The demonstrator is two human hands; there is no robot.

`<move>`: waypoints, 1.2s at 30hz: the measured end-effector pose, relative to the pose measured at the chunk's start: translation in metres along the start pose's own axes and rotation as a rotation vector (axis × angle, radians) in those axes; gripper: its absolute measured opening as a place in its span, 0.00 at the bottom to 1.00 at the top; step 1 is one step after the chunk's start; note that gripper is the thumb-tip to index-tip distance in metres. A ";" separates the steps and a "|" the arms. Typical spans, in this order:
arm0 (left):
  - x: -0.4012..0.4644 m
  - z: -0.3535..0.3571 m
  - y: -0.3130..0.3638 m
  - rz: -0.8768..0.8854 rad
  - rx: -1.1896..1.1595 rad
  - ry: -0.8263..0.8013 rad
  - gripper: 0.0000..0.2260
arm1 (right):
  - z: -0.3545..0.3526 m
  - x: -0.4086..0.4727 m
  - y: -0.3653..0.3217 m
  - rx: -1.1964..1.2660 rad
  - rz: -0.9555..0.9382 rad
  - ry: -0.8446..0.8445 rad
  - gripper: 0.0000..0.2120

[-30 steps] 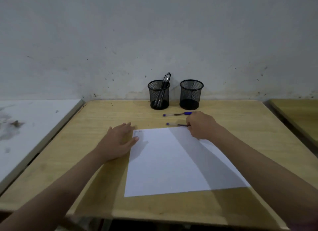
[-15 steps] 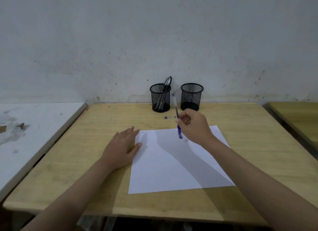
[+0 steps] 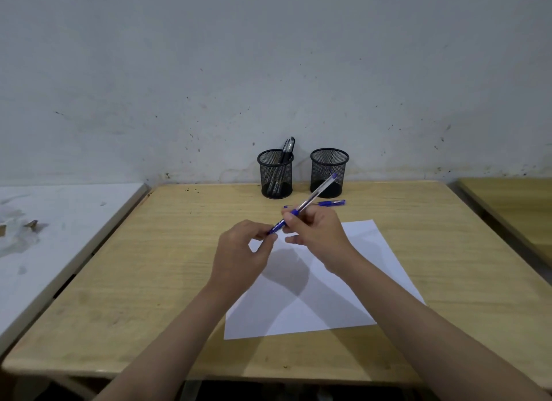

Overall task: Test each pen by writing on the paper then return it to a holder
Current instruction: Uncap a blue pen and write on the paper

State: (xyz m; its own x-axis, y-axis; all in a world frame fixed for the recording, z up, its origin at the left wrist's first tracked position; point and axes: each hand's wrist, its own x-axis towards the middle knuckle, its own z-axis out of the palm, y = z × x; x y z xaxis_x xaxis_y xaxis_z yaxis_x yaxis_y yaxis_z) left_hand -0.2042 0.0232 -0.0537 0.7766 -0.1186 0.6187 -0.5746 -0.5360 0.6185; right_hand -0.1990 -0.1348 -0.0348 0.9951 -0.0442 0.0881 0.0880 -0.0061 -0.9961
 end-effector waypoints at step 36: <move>0.058 -0.015 -0.108 -0.286 0.581 -0.346 0.14 | 0.015 -0.009 0.001 -0.071 -0.246 0.288 0.04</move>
State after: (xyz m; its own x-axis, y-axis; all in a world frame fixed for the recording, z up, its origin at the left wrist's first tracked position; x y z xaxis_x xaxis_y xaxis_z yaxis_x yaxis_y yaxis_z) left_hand -0.1010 0.0866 -0.0777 0.9682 -0.1132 0.2233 -0.1820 -0.9307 0.3172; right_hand -0.2070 -0.1191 -0.0363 0.8904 -0.3113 0.3320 0.3097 -0.1200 -0.9432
